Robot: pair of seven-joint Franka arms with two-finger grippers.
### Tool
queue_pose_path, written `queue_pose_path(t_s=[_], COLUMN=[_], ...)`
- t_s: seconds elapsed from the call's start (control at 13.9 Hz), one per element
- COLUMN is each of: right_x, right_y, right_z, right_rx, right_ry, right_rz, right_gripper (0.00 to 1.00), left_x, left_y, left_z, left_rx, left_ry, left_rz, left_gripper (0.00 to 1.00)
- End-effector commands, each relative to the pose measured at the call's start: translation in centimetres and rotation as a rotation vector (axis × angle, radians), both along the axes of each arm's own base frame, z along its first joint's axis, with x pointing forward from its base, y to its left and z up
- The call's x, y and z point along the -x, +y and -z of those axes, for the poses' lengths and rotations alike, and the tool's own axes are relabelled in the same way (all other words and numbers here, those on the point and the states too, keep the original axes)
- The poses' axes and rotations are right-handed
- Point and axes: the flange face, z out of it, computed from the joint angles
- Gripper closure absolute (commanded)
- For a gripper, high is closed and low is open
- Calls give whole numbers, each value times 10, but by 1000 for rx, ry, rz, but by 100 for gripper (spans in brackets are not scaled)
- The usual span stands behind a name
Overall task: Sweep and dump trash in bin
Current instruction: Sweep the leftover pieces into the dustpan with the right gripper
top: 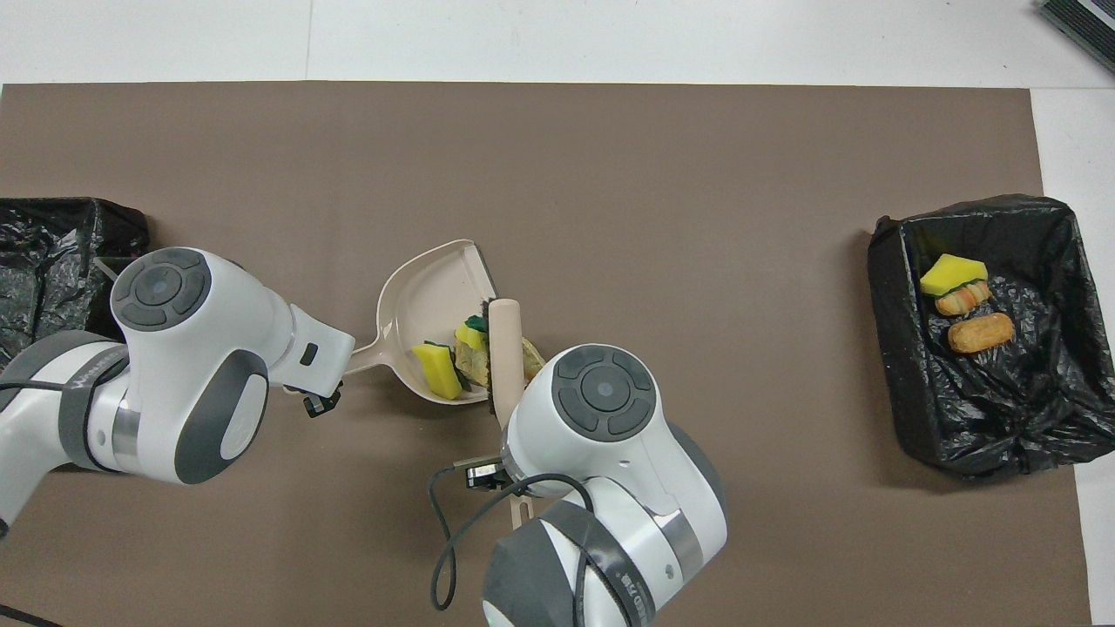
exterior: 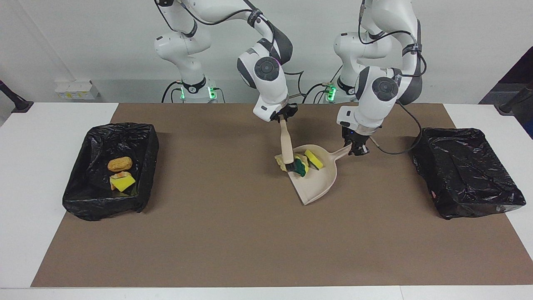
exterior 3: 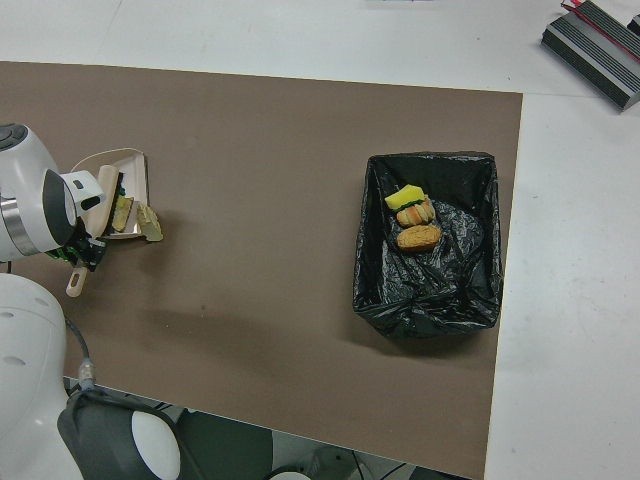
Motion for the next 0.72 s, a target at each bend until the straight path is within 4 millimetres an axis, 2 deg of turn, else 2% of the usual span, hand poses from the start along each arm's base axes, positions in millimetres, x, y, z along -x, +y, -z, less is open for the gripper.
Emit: queue_pose_path(t_s=[0.0, 0.22, 0.5, 0.65], right_x=[-7, -9, -9, -8], right_y=[-4, -13, -20, -17], right_z=[-25, -37, -42, -41], right_rx=[-18, -18, 5, -6], right_ry=[-32, -43, -57, -68], right_rz=[-10, -15, -40, -40], right_gripper=[100, 100, 100, 100], left_x=[8, 10, 10, 22], left_y=[4, 5, 6, 8], left_z=[-1, 0, 0, 4], left_rx=[11, 9, 9, 3], left_ry=[-15, -10, -9, 18], left_rz=[-22, -22, -22, 27], left_gripper=[100, 100, 100, 100])
